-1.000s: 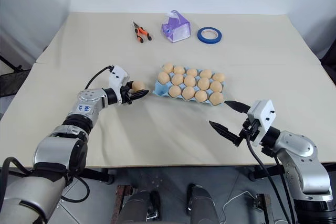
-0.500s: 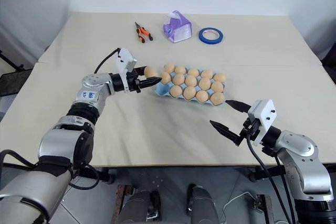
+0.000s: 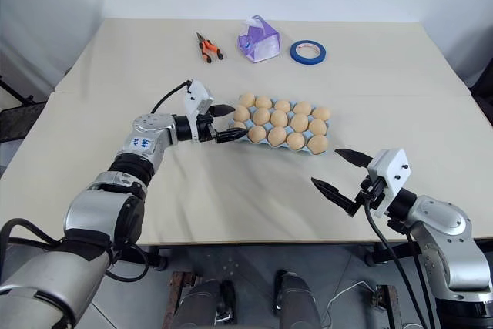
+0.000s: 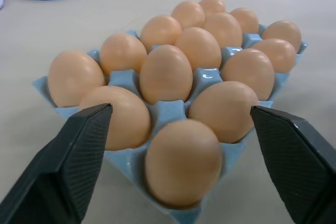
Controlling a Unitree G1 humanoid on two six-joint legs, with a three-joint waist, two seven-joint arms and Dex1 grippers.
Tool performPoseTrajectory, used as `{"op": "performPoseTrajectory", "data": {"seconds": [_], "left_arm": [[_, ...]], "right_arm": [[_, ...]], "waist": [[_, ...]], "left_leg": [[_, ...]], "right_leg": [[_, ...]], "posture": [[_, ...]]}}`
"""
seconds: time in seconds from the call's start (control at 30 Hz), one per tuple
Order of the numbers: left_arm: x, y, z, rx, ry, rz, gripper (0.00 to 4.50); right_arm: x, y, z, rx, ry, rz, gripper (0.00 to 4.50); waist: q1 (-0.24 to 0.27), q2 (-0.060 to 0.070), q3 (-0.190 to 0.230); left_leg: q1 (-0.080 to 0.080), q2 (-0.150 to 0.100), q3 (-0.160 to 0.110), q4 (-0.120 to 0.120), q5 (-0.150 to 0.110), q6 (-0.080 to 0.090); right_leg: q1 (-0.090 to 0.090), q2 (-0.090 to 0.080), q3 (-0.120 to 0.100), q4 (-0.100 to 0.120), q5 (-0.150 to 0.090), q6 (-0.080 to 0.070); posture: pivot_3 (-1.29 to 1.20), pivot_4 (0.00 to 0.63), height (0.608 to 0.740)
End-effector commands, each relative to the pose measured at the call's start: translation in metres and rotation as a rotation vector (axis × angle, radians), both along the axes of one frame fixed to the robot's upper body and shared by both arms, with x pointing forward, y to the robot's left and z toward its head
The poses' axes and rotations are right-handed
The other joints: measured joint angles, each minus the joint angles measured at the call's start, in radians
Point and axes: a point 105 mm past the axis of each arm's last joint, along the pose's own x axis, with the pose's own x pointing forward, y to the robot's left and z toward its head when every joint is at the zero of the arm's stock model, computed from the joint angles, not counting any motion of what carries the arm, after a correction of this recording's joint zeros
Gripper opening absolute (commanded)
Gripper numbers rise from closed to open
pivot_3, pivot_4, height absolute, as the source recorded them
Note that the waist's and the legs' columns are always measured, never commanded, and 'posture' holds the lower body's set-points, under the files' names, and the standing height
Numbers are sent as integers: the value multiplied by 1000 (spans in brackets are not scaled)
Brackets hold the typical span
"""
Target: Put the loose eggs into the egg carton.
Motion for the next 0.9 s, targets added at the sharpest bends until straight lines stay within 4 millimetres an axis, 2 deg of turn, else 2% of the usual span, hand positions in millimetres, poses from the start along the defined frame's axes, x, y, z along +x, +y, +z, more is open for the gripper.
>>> {"op": "performPoseTrajectory", "data": {"seconds": [0.03, 0.2, 0.43, 0.6, 0.77, 0.9], "left_arm": [[0, 2, 42, -95, -104, -33, 4456], [-9, 13, 56, -170, -107, -81, 4456], [-31, 58, 24, -72, -12, -91, 4456], [-52, 83, 13, -35, -11, -87, 4456], [-65, 94, 7, -25, -12, -78, 4456], [-66, 96, 7, -33, -14, -54, 4456]], "right_arm": [[-3, -2, 14, -24, -52, 3, 4500], [0, -2, 18, -33, -61, 22, 4500], [14, -4, 17, -65, -48, 78, 4500], [24, -3, 15, -81, -34, 126, 4500], [34, 0, 15, -92, -29, 164, 4500], [37, 3, 14, -94, -26, 182, 4500]], "waist": [[-1, 0, 0], [-2, 0, 0], [-18, 0, 0], [-24, 0, 0], [-25, 0, 0], [-23, 0, 0]], "left_leg": [[0, 0, 0, 0, 0, 0], [0, 0, 0, 0, 0, 0], [2, 0, 1, 0, 1, -1], [2, 0, 0, 2, 2, -2], [2, 0, 0, 2, 2, -3], [2, 0, -1, 2, 2, -3]], "right_leg": [[0, 0, 0, 0, 0, 0], [0, 0, 0, 0, 0, 0], [0, 1, 2, 4, -1, -1], [0, -1, 2, 6, -1, -2], [0, -3, 3, 7, -1, -2], [0, -3, 6, 8, -1, -3]], "posture": [[0, 150, 740], [0, 150, 740], [0, 150, 740], [0, 150, 740], [0, 150, 740], [0, 150, 740]]}}
